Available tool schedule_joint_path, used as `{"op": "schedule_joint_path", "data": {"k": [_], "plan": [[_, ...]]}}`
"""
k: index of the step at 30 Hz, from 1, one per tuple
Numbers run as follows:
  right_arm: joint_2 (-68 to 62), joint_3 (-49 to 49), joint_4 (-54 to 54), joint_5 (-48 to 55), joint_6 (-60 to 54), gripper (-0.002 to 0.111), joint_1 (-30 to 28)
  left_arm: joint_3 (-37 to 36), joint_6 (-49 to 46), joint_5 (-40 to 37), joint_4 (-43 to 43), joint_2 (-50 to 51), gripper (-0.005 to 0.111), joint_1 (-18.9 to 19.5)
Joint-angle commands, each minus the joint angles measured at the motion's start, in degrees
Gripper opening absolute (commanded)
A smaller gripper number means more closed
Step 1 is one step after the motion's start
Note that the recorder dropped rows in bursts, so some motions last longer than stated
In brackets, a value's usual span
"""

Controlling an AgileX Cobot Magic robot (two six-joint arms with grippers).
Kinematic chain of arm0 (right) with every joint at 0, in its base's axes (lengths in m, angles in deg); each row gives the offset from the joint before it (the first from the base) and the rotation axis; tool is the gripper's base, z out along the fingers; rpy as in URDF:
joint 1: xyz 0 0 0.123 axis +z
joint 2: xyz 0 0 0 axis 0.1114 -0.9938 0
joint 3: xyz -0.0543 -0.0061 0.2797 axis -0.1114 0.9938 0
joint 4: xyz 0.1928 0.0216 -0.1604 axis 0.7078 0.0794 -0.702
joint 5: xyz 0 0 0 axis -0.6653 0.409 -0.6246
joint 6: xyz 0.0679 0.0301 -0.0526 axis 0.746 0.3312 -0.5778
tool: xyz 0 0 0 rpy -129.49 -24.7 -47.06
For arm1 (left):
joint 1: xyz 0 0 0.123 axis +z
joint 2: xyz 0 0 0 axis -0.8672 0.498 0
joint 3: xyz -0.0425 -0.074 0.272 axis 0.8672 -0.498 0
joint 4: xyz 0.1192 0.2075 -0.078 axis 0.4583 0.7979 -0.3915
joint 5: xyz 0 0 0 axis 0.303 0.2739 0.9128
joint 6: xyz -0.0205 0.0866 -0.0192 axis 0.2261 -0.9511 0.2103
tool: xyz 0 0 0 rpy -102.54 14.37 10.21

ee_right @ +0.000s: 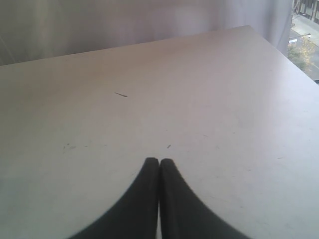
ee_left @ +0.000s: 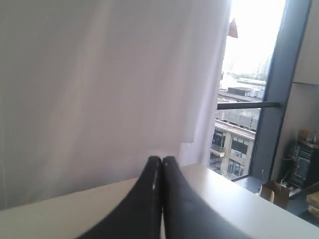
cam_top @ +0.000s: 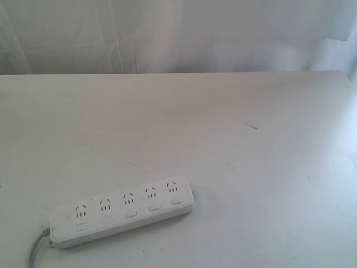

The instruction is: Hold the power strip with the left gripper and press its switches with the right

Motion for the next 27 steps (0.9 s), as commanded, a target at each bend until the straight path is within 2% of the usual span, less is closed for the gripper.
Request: {"op": "schedule_joint_path", "data": {"k": [1,3,4,5,6,9,18,24,27], "plan": [[0.2,0.1,0.0,-0.3,0.0,0.000,0.1,0.5,-13.8,6.6,-6.1,-0.6,0.000,0.0],[0.2,0.1,0.0,-0.3,0.0,0.000,0.1,0.5,-13.9,6.4,-6.7,-0.5,0.000,0.0],[0.2,0.1,0.0,-0.3,0.0,0.000,0.1,0.5,-8.5,2.0,-3.6,-0.5,0.000,0.0],[0.2,0.1,0.0,-0.3,0.0,0.000,0.1,0.5,2.0,-4.2,1.3,-0.5,0.000,0.0],[0.2,0.1,0.0,-0.3,0.0,0.000,0.1,0.3,4.8,-7.1,2.8,-0.1,0.000,0.0],[0.2,0.1,0.0,-0.3,0.0,0.000,0.1,0.1,4.8,-6.7,1.8,1.9,0.000,0.0],[0.2,0.1,0.0,-0.3,0.0,0.000,0.1,0.1,4.8,-5.6,-11.1,8.0,0.000,0.0],[0.2,0.1,0.0,-0.3,0.0,0.000,0.1,0.1,2.2,-5.8,-9.1,9.7,0.000,0.0],[0.2,0.1,0.0,-0.3,0.0,0.000,0.1,0.1,-2.0,-7.5,-11.7,9.7,0.000,0.0]]}}
